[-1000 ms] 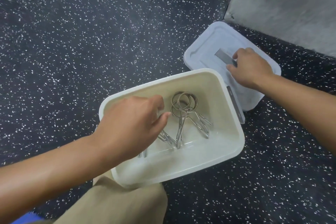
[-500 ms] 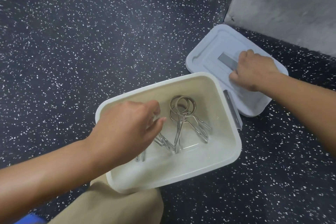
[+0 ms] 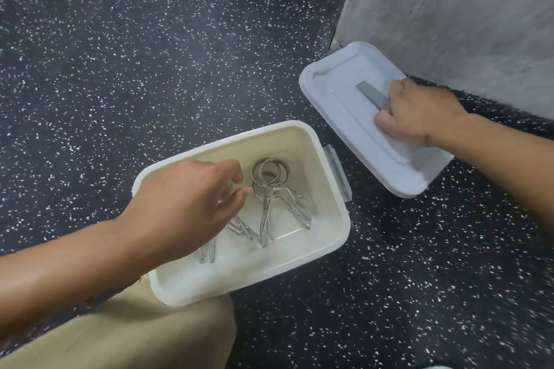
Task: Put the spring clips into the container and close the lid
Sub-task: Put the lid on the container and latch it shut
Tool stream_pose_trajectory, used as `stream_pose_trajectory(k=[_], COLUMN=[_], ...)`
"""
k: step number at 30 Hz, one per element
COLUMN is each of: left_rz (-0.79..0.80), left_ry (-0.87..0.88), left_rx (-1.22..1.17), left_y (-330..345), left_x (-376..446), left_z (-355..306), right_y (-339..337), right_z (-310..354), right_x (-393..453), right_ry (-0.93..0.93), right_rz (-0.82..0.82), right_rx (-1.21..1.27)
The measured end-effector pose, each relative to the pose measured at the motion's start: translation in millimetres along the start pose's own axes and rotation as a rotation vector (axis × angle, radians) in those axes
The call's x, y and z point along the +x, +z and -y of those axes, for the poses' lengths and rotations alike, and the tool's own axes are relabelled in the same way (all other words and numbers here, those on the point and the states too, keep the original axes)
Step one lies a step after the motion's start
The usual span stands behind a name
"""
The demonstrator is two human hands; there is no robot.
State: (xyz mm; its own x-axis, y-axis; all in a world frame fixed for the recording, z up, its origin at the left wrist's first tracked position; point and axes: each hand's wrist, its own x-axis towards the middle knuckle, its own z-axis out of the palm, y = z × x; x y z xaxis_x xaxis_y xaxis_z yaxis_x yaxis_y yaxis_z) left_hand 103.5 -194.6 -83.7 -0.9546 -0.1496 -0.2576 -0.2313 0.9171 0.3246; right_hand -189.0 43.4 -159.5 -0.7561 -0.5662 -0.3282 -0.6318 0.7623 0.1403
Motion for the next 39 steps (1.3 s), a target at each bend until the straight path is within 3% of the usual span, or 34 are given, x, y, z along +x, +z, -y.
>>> stream_pose_trajectory(k=[8, 18, 28, 33, 39], left_rz=[0.000, 0.013, -0.040, 0.075, 0.355], left_ry=[0.014, -0.033, -0.168, -0.355, -0.603], left_rx=[0.062, 0.083, -0.007, -0.085, -0.352], left_y=[-16, -27, -31, -25, -14], left_x=[-13, -42, -64, -68, -69], left_z=[15, 59, 94, 99, 107], right_y=[-57, -82, -75, -68, -68], right_z=[20, 119, 191, 210, 222], right_x=[-27, -63, -85, -87, -88], right_ry=[-0.226, -0.744, -0.914, -0.962, -0.997], right_rz=[-0.149, -0.266, -0.251, -0.210, -0.195], right_rx=[-0.043, -0.218, -0.380, -0.442, -0.389])
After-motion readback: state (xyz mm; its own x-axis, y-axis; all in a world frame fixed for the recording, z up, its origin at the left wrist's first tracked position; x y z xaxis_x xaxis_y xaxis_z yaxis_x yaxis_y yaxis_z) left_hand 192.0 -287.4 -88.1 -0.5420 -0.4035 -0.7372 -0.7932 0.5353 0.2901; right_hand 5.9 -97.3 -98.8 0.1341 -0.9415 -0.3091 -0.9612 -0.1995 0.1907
